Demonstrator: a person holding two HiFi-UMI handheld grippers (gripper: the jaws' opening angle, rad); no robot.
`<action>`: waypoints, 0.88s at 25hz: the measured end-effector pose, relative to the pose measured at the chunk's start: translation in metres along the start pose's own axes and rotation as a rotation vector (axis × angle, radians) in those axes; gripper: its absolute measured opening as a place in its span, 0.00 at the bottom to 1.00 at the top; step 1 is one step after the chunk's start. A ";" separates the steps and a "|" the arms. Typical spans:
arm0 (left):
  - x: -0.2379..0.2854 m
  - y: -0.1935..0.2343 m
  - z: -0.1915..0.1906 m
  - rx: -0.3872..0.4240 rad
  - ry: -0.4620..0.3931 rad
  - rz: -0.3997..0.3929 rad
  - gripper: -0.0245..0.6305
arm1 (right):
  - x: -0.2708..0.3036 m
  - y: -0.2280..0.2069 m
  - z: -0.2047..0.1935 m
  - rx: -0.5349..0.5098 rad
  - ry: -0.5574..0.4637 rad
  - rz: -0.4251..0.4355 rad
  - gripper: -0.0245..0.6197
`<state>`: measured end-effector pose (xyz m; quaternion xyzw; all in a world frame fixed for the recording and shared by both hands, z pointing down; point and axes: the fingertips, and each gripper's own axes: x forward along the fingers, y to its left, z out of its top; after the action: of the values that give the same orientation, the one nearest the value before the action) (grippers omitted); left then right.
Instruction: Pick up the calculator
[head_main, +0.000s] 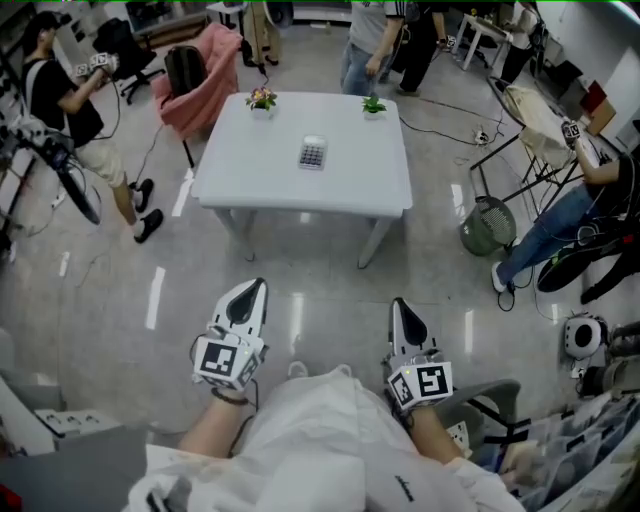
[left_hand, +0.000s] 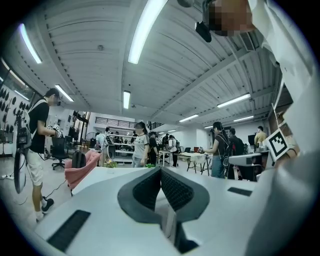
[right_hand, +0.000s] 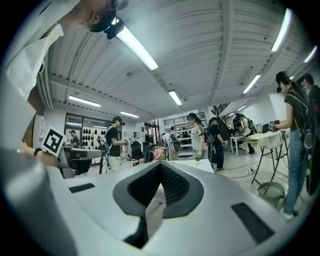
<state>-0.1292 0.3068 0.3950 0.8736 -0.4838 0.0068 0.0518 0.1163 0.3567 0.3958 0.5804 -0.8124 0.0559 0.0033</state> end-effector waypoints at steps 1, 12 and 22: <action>0.000 0.001 0.000 -0.001 0.001 0.001 0.07 | 0.000 0.001 0.000 0.001 0.001 0.004 0.06; 0.013 -0.007 -0.021 -0.053 0.101 -0.102 0.55 | 0.006 0.014 -0.005 0.013 0.010 0.009 0.06; 0.018 -0.002 -0.036 -0.076 0.165 -0.131 0.78 | 0.019 0.030 -0.003 0.011 0.001 0.004 0.06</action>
<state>-0.1169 0.2965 0.4317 0.8972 -0.4198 0.0569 0.1246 0.0814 0.3483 0.3974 0.5787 -0.8133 0.0607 0.0005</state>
